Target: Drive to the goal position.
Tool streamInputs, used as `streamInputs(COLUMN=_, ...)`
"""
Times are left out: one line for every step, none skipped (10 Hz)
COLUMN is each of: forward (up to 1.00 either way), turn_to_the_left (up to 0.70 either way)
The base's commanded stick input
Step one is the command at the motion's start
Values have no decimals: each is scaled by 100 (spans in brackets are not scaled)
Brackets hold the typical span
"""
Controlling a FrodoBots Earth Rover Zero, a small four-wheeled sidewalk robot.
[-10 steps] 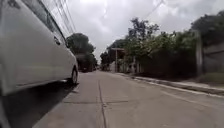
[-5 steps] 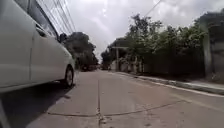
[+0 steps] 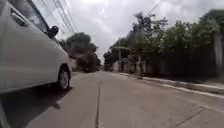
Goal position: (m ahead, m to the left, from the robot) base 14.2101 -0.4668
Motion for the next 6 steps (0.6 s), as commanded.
streamInputs(forward=100, turn_to_the_left=0)
streamInputs(forward=100, turn_to_the_left=0)
streamInputs(forward=100, turn_to_the_left=0)
streamInputs(forward=100, turn_to_the_left=0)
streamInputs(forward=100, turn_to_the_left=0)
streamInputs(forward=100, turn_to_the_left=0)
